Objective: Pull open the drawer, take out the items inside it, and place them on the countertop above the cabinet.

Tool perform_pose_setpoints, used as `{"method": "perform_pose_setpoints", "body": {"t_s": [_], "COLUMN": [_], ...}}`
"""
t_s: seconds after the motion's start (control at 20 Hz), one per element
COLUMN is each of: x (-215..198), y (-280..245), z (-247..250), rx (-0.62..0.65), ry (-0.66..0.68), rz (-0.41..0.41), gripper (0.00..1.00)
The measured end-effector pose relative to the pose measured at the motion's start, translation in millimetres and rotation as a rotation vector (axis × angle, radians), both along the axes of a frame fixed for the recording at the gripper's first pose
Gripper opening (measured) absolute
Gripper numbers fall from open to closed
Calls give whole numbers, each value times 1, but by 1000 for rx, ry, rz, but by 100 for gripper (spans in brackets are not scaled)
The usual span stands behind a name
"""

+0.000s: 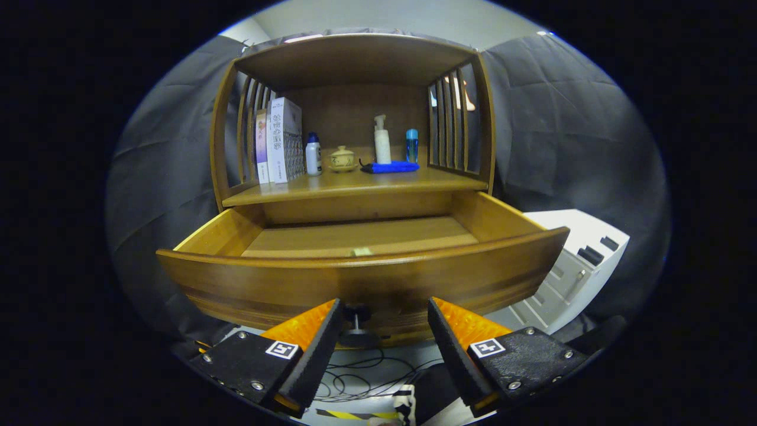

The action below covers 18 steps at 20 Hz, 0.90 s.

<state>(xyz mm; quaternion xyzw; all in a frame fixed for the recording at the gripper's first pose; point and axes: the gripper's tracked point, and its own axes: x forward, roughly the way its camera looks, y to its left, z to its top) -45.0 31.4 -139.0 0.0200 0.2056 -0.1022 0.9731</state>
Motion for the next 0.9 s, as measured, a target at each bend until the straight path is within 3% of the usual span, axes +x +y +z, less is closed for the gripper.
{"method": "perform_pose_setpoints", "body": {"t_s": [0.15, 0.4, 0.9], "x": [8, 44, 126], "y": [-8, -1, 5], "z": [38, 71, 47], "rx": [-76, -47, -36], "ry": [-72, -116, 55], "rz": [-10, -11, 7], "gripper": [89, 89, 90]}}
